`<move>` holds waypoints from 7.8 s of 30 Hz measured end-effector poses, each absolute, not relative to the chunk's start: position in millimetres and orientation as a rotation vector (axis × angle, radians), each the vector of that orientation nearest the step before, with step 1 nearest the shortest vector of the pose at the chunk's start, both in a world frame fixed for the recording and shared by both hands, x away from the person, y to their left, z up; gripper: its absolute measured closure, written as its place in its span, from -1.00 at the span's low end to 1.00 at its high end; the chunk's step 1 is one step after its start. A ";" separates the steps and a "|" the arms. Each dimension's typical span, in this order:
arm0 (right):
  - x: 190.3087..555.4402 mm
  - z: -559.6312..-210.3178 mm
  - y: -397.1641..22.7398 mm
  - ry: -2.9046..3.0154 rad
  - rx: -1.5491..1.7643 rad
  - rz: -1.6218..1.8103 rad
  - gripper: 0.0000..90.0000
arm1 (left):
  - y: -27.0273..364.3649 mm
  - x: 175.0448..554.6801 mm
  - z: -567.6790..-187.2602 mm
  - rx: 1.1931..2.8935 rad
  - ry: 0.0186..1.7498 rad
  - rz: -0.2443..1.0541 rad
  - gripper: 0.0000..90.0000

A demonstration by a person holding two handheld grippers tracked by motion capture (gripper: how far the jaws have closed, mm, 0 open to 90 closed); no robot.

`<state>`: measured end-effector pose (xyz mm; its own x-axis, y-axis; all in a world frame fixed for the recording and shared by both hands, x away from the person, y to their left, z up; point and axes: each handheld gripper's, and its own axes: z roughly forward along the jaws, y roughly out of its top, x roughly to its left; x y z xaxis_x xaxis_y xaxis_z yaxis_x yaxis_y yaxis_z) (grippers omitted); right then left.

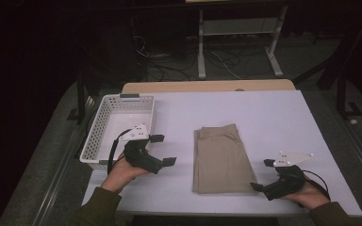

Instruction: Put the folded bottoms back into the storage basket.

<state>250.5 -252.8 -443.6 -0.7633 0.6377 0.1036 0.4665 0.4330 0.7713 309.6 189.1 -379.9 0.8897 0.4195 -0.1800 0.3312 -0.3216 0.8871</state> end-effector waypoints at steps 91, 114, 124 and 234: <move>250.4 -446.2 -250.2 2.506 0.939 1.216 -1.00 | 98.4 342.9 -435.4 2.028 0.708 0.139 -0.57; 250.7 -446.2 -249.1 2.514 0.934 1.213 -1.00 | 90.6 373.4 -431.5 2.014 0.766 0.168 -0.48; 250.4 -445.6 -249.3 2.510 0.938 1.220 -1.00 | 85.0 393.1 -434.0 2.022 0.808 0.198 -0.47; 258.1 -431.3 -217.2 2.625 0.748 1.246 0.78 | 51.9 416.5 -430.1 2.175 0.711 0.005 0.74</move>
